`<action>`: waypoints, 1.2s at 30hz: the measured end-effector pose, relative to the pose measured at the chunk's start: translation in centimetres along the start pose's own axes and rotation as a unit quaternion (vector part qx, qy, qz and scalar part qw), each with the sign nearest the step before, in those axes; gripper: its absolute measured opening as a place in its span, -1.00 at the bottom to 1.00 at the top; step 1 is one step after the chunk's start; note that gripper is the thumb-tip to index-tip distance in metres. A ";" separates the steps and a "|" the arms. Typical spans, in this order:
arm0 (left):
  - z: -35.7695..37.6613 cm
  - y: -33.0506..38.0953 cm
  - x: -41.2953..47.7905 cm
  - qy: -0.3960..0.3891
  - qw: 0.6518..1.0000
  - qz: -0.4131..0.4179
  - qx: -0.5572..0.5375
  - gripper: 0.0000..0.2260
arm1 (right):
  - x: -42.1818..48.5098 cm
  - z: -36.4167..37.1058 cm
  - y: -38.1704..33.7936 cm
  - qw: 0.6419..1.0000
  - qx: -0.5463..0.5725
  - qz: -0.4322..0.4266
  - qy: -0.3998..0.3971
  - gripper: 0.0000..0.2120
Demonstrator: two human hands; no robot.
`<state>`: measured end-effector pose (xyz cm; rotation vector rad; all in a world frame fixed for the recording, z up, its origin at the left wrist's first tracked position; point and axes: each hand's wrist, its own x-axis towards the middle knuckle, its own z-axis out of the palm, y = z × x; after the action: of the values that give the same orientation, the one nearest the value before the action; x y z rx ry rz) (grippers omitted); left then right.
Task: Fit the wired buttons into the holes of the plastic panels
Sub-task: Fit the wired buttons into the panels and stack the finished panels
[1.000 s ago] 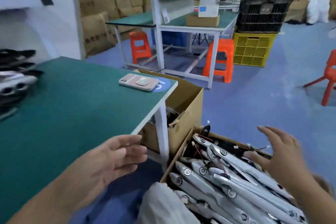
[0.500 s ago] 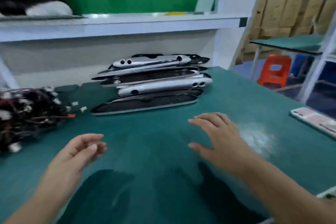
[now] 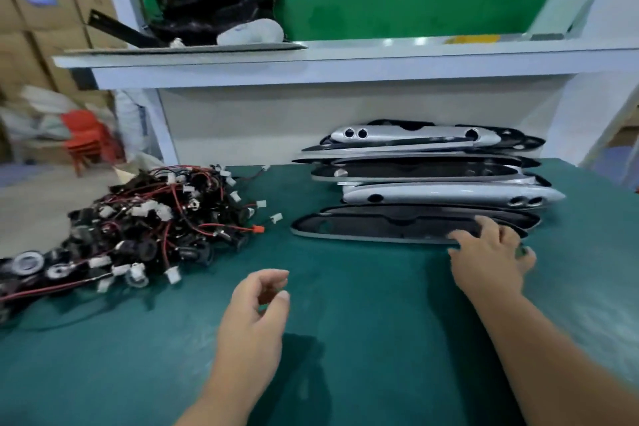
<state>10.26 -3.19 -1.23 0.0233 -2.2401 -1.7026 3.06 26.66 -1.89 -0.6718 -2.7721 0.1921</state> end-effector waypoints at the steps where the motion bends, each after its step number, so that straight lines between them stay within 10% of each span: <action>1: -0.1 0.0 0.1 0.004 1.000 -0.002 0.009 -0.74 | 0.0 0.0 -0.1 1.000 -0.004 0.000 -0.004 -0.81; 12: -2.2 -0.2 1.5 0.001 0.995 -0.096 0.038 -0.37 | -5.9 -5.6 1.4 0.975 0.088 -0.182 -0.096 -0.73; 16: -2.2 0.4 0.9 -0.071 0.994 -0.078 -0.010 -0.61 | -7.8 -6.2 4.4 0.974 0.132 -0.156 -0.101 -0.67; 22: -3.7 -0.4 1.9 0.057 0.991 -0.117 -0.001 -0.65 | -9.8 -4.5 7.3 0.957 -0.025 -0.264 -0.120 -0.07; 26: -4.1 -1.1 2.0 0.056 0.991 -0.115 0.033 -0.79 | -10.0 -4.7 7.8 0.958 0.054 -0.272 -0.068 -0.20; 30: -6.3 -1.5 4.7 0.141 0.956 -0.025 0.256 -0.70 | -10.7 -5.4 7.7 0.960 0.098 -0.260 -0.029 -0.33; 36: -11.6 -4.4 7.8 0.103 0.867 -0.165 0.458 -0.43 | -11.1 -5.4 8.3 0.966 0.144 -0.208 -0.051 -0.40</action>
<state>5.19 -16.90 -0.78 0.7963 -2.7369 -0.5374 17.73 29.11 -0.99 -0.0025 -2.8203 0.5371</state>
